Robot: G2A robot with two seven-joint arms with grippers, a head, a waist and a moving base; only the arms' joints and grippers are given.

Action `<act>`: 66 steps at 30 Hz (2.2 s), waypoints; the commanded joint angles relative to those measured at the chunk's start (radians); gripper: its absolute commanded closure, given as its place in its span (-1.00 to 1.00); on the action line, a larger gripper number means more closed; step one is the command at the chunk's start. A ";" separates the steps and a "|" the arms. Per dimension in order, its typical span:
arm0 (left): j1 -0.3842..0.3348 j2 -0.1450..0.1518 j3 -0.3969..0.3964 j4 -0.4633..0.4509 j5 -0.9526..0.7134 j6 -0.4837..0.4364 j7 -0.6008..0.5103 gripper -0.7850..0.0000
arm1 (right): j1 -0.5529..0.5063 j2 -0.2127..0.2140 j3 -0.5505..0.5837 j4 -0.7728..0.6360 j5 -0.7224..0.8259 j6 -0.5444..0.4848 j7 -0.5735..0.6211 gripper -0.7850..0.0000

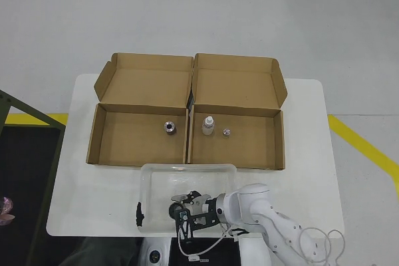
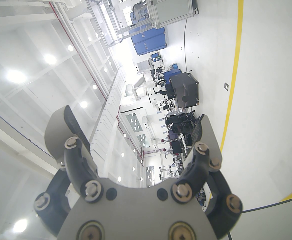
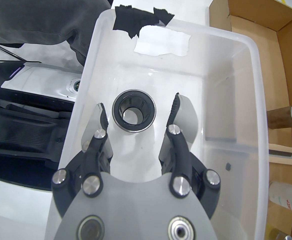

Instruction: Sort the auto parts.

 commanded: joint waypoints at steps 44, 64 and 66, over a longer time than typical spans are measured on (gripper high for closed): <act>0.000 0.000 0.000 0.000 0.000 0.000 0.000 -1.00 | 0.167 -0.012 -0.045 0.089 0.123 0.069 -0.132 1.00; 0.000 0.000 0.000 0.000 0.000 0.000 0.000 -1.00 | 0.295 -0.023 0.007 0.102 0.258 0.156 -0.194 1.00; 0.000 0.000 0.000 0.000 0.000 0.000 0.000 -1.00 | 0.322 -0.028 0.000 0.124 0.269 0.170 -0.193 1.00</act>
